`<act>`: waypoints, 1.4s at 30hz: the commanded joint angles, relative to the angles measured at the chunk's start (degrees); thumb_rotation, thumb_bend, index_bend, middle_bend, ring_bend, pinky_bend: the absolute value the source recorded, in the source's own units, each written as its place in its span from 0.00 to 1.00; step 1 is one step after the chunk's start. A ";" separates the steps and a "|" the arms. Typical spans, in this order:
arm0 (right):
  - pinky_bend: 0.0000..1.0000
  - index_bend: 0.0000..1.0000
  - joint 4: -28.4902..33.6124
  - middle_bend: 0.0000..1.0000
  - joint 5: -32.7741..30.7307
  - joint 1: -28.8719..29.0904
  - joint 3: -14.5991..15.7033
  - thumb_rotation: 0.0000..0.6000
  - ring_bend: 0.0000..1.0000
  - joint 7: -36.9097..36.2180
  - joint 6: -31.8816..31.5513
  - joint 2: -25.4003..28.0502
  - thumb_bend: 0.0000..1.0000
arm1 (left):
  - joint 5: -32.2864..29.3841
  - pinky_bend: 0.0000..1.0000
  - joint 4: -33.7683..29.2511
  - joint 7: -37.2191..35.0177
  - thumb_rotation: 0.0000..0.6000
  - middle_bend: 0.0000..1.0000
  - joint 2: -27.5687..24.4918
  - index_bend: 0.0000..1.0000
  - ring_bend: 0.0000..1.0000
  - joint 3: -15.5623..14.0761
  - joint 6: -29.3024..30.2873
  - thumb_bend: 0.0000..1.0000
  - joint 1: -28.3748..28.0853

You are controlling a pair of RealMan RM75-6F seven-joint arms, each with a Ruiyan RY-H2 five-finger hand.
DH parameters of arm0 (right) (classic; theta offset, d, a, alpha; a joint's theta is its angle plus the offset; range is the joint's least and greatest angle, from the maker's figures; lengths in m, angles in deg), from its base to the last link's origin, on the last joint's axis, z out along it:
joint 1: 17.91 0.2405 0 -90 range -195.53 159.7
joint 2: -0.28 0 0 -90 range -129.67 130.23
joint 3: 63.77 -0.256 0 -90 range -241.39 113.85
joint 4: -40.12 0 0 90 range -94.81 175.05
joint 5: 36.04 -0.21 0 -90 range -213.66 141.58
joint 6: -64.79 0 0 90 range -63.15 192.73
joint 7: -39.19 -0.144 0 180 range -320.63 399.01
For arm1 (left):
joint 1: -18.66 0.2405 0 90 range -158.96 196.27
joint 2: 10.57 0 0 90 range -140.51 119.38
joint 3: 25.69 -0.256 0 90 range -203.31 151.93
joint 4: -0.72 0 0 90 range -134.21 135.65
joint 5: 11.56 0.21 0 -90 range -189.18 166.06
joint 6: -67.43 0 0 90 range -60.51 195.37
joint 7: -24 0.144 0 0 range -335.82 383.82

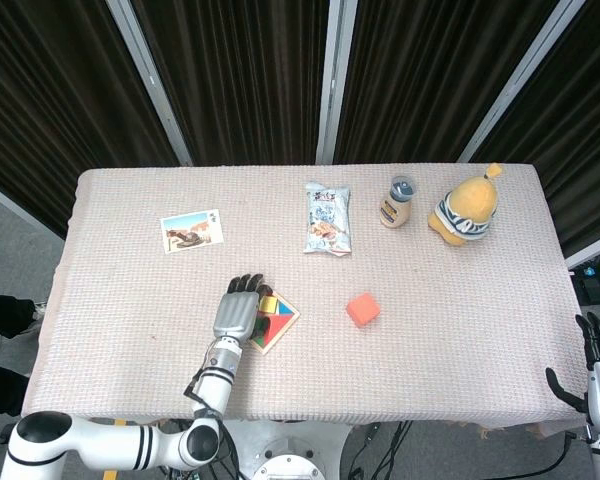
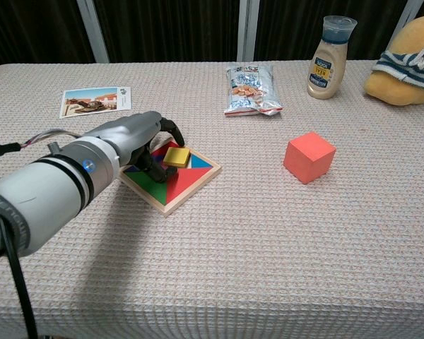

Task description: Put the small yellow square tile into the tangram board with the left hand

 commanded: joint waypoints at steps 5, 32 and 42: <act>0.00 0.00 -0.01 0.00 0.04 -0.02 -0.02 1.00 0.00 -0.01 -0.07 -0.02 0.21 | -0.69 0.00 -1.43 0.06 1.00 0.06 -1.15 0.27 0.00 -0.54 0.59 0.41 0.21; 0.00 0.00 -0.30 0.00 0.06 -0.07 -0.05 1.00 0.00 -0.13 -0.10 -0.20 0.21 | 2.96 0.00 -3.39 -3.28 1.00 0.06 -1.42 0.14 0.00 -2.04 1.82 0.38 -0.37; 0.00 0.00 -0.74 0.00 -0.30 -0.13 -0.15 1.00 0.00 -0.70 0.14 -0.16 0.21 | 2.26 0.00 1.09 -4.09 1.00 0.06 -0.04 0.10 0.00 -1.75 -0.15 0.31 -1.09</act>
